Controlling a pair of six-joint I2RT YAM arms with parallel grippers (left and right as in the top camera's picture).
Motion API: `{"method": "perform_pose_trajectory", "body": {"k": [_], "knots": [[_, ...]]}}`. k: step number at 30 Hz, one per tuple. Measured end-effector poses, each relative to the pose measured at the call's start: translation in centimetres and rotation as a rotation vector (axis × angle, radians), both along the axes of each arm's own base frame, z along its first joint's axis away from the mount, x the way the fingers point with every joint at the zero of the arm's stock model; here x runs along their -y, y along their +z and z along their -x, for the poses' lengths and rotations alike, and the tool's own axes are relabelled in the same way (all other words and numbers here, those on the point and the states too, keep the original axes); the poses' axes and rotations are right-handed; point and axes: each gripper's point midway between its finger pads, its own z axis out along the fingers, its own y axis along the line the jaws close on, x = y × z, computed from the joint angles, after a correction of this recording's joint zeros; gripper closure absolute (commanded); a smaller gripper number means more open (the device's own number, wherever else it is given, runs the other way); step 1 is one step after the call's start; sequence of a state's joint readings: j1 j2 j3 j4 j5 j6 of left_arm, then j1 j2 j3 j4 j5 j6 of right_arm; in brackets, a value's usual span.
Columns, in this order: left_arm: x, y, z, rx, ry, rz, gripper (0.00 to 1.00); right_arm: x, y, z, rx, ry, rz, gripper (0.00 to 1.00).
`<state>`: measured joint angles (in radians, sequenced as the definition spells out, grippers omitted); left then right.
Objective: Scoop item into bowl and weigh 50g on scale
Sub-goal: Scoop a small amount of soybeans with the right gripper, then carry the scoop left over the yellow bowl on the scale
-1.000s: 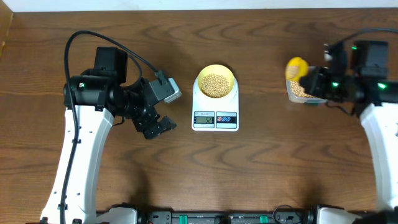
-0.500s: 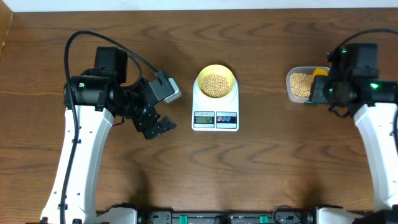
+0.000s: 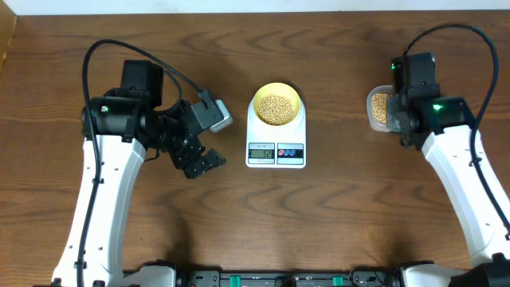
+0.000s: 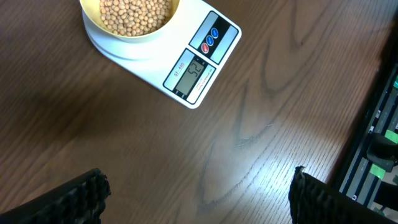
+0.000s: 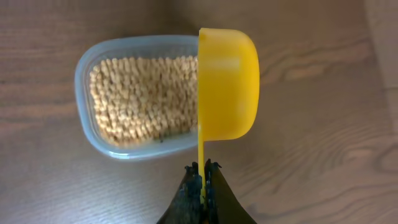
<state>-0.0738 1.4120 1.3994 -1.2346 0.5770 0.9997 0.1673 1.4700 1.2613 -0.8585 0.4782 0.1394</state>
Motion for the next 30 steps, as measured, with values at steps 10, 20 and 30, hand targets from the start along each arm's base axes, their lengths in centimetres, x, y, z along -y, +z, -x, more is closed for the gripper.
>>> {"method": "perform_pose_trajectory", "body": {"k": [10, 20, 30], "knots": [[0.0, 0.0, 0.0, 0.0, 0.0, 0.0, 0.05, -11.9, 4.0, -6.7, 0.296, 0.395, -0.496, 0.99], [0.0, 0.0, 0.0, 0.0, 0.0, 0.0, 0.05, -22.9, -2.1, -5.1, 0.087, 0.661, -0.709, 0.99], [0.0, 0.0, 0.0, 0.0, 0.0, 0.0, 0.05, -27.9, -3.6, -2.8, 0.019, 0.778, -0.734, 0.99]]}}
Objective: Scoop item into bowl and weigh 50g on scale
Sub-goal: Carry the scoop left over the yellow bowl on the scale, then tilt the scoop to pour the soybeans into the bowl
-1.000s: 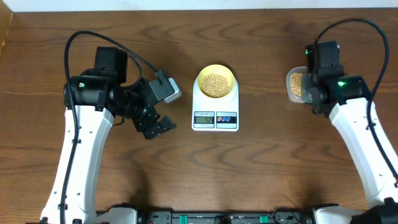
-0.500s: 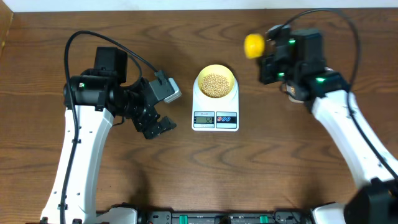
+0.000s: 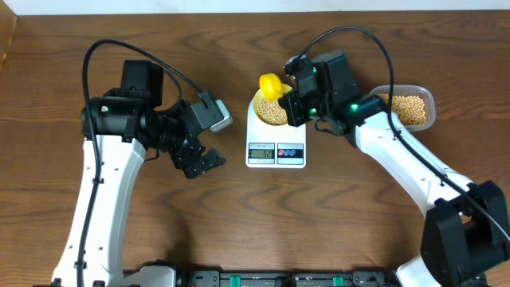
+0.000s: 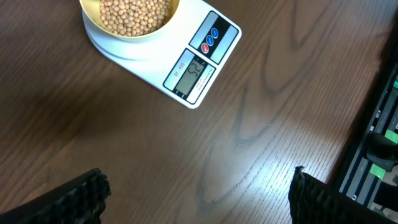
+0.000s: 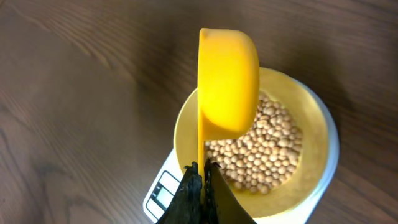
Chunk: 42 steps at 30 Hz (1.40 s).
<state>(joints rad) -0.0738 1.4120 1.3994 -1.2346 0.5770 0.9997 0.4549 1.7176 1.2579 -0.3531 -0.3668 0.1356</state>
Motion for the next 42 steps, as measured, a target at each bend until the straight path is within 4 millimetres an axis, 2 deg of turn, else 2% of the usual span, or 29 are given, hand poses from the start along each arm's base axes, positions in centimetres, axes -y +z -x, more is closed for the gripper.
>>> {"method": "perform_pose_trajectory", "body": {"k": [6, 13, 22, 30, 37, 42], "knots": [[0.0, 0.0, 0.0, 0.0, 0.0, 0.0, 0.05, 1.1, -1.4, 0.6, -0.019, -0.009, 0.091, 0.99], [0.0, 0.0, 0.0, 0.0, 0.0, 0.0, 0.05, 2.8, -2.0, -0.2, 0.027, -0.048, 0.2, 0.99], [0.0, 0.0, 0.0, 0.0, 0.0, 0.0, 0.05, 3.4, -2.7, -0.1, 0.021, -0.053, 0.24, 0.99], [0.0, 0.0, 0.0, 0.0, 0.0, 0.0, 0.05, 1.7, -5.0, 0.9, 0.005, 0.004, 0.301, 0.99], [0.0, 0.0, 0.0, 0.0, 0.0, 0.0, 0.05, 1.1, -5.2, 1.2, 0.036, 0.012, 0.351, 0.99], [0.0, 0.0, 0.0, 0.0, 0.0, 0.0, 0.05, 0.2, -5.0, 1.7, 0.027, 0.045, 0.313, 0.99]]}}
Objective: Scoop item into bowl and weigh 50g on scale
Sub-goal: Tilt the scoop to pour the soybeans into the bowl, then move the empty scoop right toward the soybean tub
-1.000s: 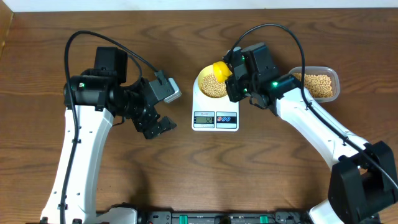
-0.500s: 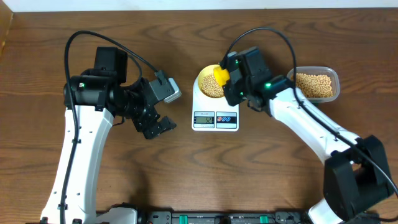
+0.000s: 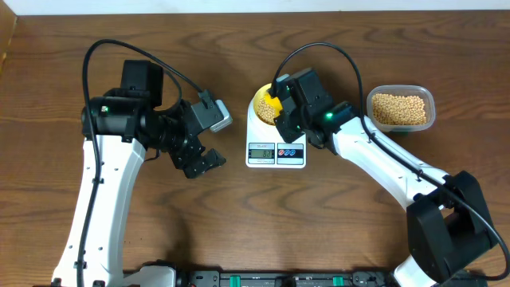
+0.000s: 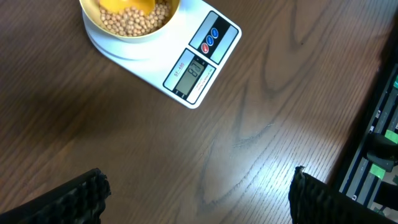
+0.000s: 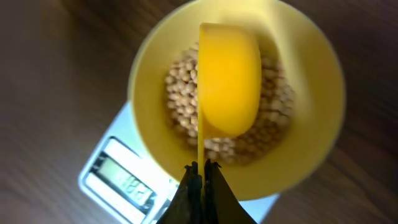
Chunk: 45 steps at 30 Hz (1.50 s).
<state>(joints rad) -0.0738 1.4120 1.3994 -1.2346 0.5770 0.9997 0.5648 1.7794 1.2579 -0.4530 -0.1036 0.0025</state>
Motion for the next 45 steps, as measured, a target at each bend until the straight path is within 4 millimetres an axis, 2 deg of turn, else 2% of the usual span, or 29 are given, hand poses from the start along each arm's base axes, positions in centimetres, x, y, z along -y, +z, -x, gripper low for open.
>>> {"method": "perform_pose_trajectory", "body": {"k": [14, 27, 36, 45], "knots": [[0.0, 0.0, 0.0, 0.0, 0.0, 0.0, 0.05, -2.1, 0.5, 1.7, -0.101, 0.049, -0.142, 0.99], [0.0, 0.0, 0.0, 0.0, 0.0, 0.0, 0.05, 0.3, 1.1, 0.1, -0.192, -0.059, -0.274, 0.99], [0.0, 0.0, 0.0, 0.0, 0.0, 0.0, 0.05, 2.1, 3.7, -1.4, -0.262, -0.054, -0.505, 0.99], [0.0, 0.0, 0.0, 0.0, 0.0, 0.0, 0.05, 4.1, 5.2, -1.8, -0.298, -0.074, -0.601, 0.99]]}}
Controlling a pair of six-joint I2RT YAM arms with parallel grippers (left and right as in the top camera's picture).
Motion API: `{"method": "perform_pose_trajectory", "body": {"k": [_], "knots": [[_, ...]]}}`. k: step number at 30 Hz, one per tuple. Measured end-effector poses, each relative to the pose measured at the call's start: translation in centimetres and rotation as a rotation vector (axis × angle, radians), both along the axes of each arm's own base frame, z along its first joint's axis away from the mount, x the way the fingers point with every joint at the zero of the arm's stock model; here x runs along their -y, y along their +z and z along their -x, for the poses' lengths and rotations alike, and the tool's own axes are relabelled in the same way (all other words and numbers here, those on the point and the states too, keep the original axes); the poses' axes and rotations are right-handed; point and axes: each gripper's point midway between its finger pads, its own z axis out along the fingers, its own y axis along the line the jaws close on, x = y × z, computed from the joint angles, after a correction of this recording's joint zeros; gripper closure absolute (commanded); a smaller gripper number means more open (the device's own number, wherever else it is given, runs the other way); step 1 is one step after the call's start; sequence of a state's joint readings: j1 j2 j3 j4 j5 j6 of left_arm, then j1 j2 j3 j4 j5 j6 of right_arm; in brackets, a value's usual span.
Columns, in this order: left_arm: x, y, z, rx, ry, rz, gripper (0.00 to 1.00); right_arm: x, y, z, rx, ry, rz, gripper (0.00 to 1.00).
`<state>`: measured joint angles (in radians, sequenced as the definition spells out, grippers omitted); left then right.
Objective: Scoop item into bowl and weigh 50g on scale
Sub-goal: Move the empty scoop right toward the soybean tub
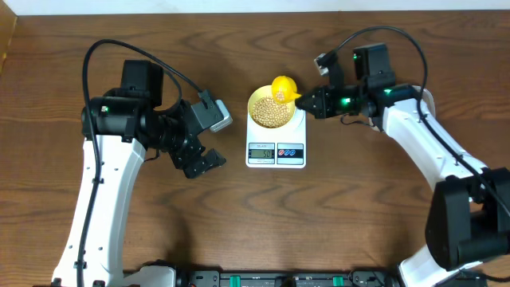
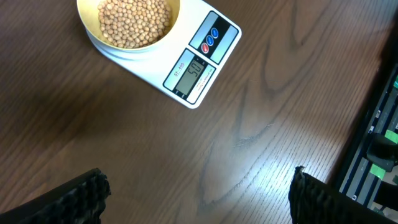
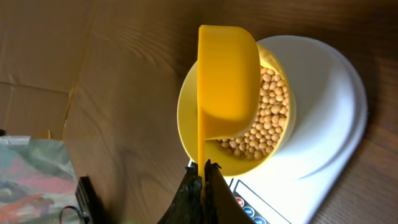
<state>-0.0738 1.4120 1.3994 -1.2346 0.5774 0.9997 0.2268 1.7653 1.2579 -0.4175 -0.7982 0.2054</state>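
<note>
A yellow bowl [image 1: 272, 109] of soybeans [image 2: 129, 22] sits on the white scale [image 1: 276, 142]. The scale's display [image 2: 190, 73] shows digits that look like 50. My right gripper [image 3: 202, 169] is shut on the thin handle of the yellow scoop [image 3: 227, 81]. The scoop [image 1: 284, 84] hangs on its side over the bowl's far rim, and its inside is hidden. In the overhead view the right gripper [image 1: 309, 99] comes in from the right. My left gripper [image 1: 202, 163] stands open left of the scale, holding nothing. From the left wrist, that gripper [image 2: 193, 202] hovers over bare wood.
The wooden table [image 1: 335, 223] stretches around the scale. A black equipment rail [image 1: 271, 279] runs along the front edge. The right arm [image 1: 414, 135] crosses the back right area. The clear soybean container does not show in any view.
The scoop was down among the beans in the bowl; now it hangs raised over the bowl's far rim. The right wrist has moved to the back right. The scale's digits have changed.
My right gripper first held the scoop by the soybean container at the right, with the scale near 52. Then the scoop hung over the bowl, then lay in its beans. Now it is lifted clear, and the display looks like 50. The left arm never moved.
</note>
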Motion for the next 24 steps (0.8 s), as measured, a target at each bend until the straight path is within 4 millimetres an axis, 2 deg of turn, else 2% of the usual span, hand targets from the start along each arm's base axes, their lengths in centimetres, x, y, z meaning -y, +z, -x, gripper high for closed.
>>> {"method": "perform_pose_trajectory", "body": {"k": [5, 9, 12, 21, 24], "knots": [[0.0, 0.0, 0.0, 0.0, 0.0, 0.0, 0.05, 2.7, 2.3, 0.0, 0.007, -0.06, -0.014, 0.99], [0.0, 0.0, 0.0, 0.0, 0.0, 0.0, 0.05, 6.8, 4.3, 0.1, 0.011, -0.159, -0.002, 0.99], [0.0, 0.0, 0.0, 0.0, 0.0, 0.0, 0.05, 9.8, 4.8, 0.6, -0.006, -0.236, 0.033, 0.99], [0.0, 0.0, 0.0, 0.0, 0.0, 0.0, 0.05, 18.7, 3.8, 2.1, -0.062, -0.46, 0.221, 0.99], [0.0, 0.0, 0.0, 0.0, 0.0, 0.0, 0.05, 20.6, 2.9, 2.5, -0.083, -0.507, 0.297, 0.99]]}}
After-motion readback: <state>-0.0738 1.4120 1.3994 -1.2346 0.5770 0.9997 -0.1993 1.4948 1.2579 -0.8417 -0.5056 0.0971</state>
